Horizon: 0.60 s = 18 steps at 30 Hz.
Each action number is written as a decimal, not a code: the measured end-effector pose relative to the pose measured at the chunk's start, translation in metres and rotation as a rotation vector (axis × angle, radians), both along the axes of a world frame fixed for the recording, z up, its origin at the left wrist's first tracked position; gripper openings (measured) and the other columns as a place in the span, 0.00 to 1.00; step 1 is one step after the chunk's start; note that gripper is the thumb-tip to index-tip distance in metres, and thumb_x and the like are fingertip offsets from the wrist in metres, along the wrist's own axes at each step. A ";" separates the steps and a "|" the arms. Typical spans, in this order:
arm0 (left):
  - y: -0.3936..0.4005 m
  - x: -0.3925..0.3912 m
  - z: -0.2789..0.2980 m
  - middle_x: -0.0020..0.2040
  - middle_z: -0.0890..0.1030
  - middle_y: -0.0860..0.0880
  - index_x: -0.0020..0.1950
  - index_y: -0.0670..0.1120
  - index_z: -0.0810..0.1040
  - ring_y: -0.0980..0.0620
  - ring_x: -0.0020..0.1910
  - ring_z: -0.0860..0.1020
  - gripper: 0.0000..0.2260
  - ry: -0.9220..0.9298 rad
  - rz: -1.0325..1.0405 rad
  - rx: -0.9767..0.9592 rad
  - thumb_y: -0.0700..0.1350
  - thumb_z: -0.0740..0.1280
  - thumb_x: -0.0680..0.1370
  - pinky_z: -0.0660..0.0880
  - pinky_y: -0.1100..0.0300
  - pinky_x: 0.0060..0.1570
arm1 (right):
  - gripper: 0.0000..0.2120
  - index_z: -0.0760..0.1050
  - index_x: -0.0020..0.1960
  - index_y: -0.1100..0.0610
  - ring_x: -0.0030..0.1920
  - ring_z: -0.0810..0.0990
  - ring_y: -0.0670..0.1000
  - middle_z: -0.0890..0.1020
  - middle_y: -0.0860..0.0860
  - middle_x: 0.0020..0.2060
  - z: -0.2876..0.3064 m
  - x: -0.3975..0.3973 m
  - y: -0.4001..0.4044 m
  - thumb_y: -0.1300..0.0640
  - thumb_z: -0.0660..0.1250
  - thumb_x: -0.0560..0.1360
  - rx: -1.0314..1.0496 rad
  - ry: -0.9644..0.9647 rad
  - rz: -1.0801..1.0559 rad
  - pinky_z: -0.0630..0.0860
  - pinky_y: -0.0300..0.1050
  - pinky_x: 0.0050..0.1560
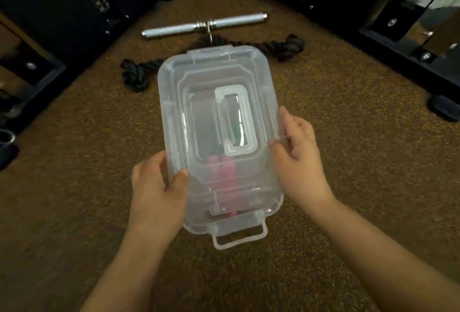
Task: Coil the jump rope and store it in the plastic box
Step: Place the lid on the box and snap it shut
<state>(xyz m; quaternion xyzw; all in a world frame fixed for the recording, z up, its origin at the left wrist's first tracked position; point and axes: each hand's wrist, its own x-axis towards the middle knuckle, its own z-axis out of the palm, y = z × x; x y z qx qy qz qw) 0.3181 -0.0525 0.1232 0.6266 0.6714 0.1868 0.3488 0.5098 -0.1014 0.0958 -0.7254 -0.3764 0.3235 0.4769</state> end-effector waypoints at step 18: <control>-0.015 -0.026 -0.042 0.50 0.80 0.58 0.59 0.55 0.75 0.58 0.49 0.78 0.12 -0.243 0.052 -0.284 0.41 0.62 0.78 0.73 0.61 0.48 | 0.26 0.58 0.75 0.56 0.63 0.68 0.49 0.65 0.51 0.63 -0.030 -0.020 -0.007 0.64 0.58 0.78 -0.219 -0.097 0.122 0.64 0.48 0.71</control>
